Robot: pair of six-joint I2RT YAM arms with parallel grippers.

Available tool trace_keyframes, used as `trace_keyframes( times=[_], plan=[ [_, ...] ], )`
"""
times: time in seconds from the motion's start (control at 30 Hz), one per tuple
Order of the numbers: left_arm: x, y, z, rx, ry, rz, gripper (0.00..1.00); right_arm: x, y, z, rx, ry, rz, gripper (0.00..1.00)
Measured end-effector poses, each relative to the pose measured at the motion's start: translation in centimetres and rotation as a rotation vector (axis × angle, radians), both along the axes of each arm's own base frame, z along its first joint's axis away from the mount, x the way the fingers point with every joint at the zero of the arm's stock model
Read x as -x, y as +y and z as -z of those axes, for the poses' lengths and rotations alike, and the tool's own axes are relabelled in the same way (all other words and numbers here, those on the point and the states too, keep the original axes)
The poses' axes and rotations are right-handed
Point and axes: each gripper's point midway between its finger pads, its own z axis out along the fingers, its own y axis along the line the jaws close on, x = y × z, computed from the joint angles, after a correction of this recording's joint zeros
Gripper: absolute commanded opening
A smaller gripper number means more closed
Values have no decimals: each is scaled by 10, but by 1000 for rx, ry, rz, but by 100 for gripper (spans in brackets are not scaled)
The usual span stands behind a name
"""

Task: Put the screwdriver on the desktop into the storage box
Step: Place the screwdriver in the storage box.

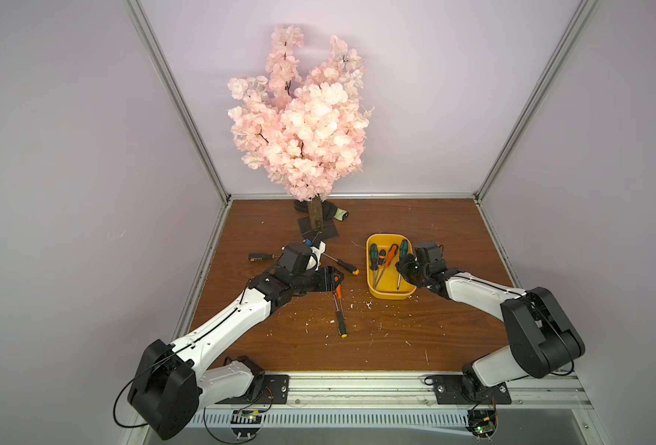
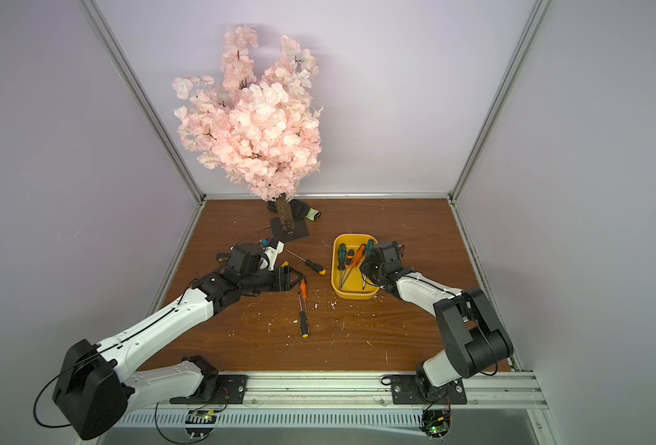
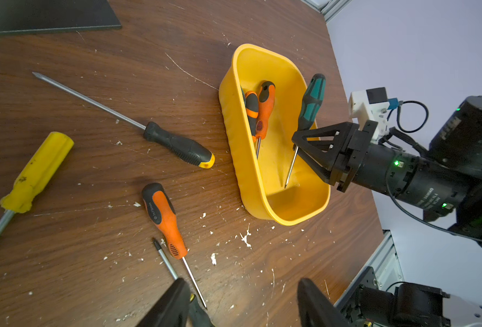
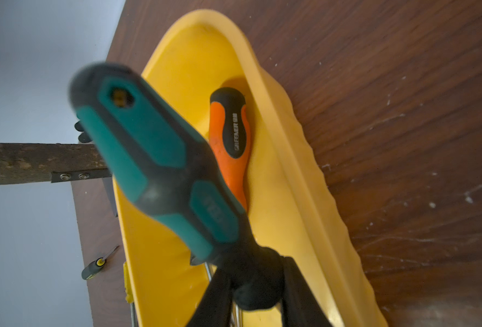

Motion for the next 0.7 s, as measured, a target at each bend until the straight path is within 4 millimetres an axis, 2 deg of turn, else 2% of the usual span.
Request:
trace_keyframes(
  times=[0.27,0.5,0.7],
  plan=[
    [2,3,8,-18,17,-8,64,-1,2,-4,-16,-10,-3,46],
    [3,4,15,-35,41,-10,63,-4,4,-24,-39,-66,-20,44],
    [12,-3,28,-81,64,7,55,-6,7,-52,-21,-165,-81,43]
  ],
)
